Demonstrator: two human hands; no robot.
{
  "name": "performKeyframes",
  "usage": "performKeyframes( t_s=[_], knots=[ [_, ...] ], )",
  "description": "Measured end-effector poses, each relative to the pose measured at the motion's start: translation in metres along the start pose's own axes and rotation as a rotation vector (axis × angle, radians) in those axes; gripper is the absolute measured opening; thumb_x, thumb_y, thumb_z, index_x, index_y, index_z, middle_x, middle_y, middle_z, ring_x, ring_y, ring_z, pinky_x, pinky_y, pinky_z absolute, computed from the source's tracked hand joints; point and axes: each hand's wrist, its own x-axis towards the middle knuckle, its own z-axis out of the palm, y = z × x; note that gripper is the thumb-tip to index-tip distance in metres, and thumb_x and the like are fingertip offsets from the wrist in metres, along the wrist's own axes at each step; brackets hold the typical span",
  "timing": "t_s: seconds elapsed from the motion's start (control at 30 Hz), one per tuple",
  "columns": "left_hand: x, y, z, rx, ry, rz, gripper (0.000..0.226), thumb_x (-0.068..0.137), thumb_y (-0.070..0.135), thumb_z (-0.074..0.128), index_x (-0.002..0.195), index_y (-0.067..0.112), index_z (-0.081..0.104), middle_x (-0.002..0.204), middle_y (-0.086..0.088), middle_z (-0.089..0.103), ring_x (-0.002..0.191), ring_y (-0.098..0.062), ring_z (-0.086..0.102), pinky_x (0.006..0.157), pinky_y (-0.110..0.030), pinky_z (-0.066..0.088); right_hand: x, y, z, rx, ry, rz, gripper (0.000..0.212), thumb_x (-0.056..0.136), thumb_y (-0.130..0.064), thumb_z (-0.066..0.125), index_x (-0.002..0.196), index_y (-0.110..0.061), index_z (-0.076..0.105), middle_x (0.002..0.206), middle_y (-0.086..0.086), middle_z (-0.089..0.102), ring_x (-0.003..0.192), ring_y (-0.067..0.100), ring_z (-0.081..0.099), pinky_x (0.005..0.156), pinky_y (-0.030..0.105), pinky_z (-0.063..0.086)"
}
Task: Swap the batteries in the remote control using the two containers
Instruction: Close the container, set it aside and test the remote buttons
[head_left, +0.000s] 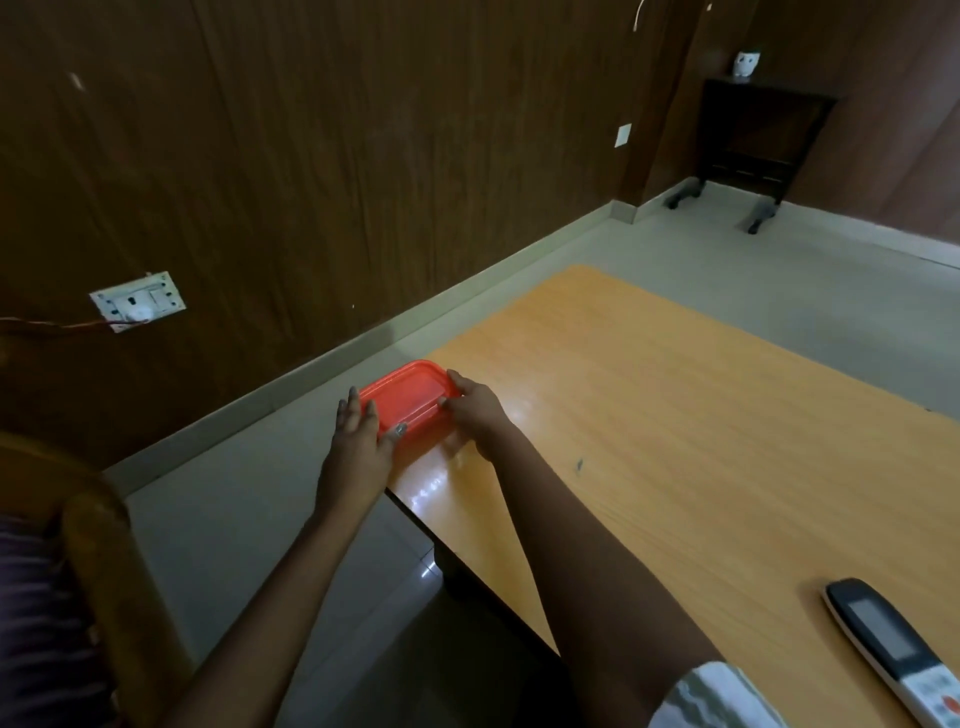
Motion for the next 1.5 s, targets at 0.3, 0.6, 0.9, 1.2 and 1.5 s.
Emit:
performKeyframes(
  t_s=[0.3, 0.6, 0.9, 1.2, 1.5],
  knots=[
    [0.003, 0.009, -0.009, -0.033, 0.074, -0.044, 0.061, 0.096, 0.035, 0.041, 0.147, 0.006, 0.022, 0.159, -0.011, 0.013, 0.148, -0.029, 0.003, 0.117, -0.048, 0.016, -0.018, -0.003, -0.015, 0.110, 0.053, -0.063, 0.050, 0.094, -0.010, 0.048, 0.142, -0.018, 0.038, 0.147, 0.014, 0.039, 0.132, 0.033, 0.040, 0.103, 0.042, 0.044],
    [-0.040, 0.111, 0.006, -0.322, 0.169, 0.202, 0.030, 0.094, 0.017, 0.046, 0.121, 0.007, 0.057, 0.121, -0.014, 0.062, 0.110, -0.028, 0.057, 0.079, -0.030, 0.042, -0.104, 0.032, -0.103, 0.384, 0.413, 0.011, 0.029, 0.091, 0.004, 0.038, 0.105, 0.000, 0.062, 0.090, 0.015, 0.061, 0.062, 0.019, 0.057, 0.054, 0.022, 0.041],
    [-0.132, 0.219, 0.069, -0.313, -0.100, 0.435, 0.024, 0.092, 0.017, 0.041, 0.101, 0.009, 0.061, 0.095, -0.011, 0.070, 0.084, -0.034, 0.061, 0.064, -0.034, 0.040, -0.233, 0.100, -0.199, 0.375, 0.748, 0.082, 0.027, 0.092, 0.001, 0.036, 0.085, -0.008, 0.060, 0.073, 0.008, 0.062, 0.066, 0.017, 0.057, 0.060, 0.026, 0.043],
    [-0.194, 0.253, 0.126, -0.330, -0.519, 0.484, 0.028, 0.094, 0.020, 0.040, 0.112, 0.010, 0.057, 0.118, -0.012, 0.062, 0.090, -0.024, 0.056, 0.076, -0.038, 0.047, -0.313, 0.185, -0.256, 0.115, 0.823, 0.384, 0.035, 0.085, -0.004, 0.046, 0.114, -0.014, 0.062, 0.101, 0.009, 0.061, 0.084, 0.022, 0.055, 0.074, 0.032, 0.043],
    [-0.215, 0.257, 0.160, -0.362, -0.845, 0.485, 0.052, 0.095, 0.009, 0.037, 0.145, 0.021, 0.031, 0.150, 0.001, 0.038, 0.137, -0.016, 0.037, 0.104, -0.025, 0.032, -0.312, 0.198, -0.244, -0.036, 0.723, 0.372, 0.059, 0.077, -0.012, 0.061, 0.133, -0.020, 0.046, 0.131, 0.013, 0.052, 0.123, 0.034, 0.043, 0.101, 0.048, 0.042]
  ],
)
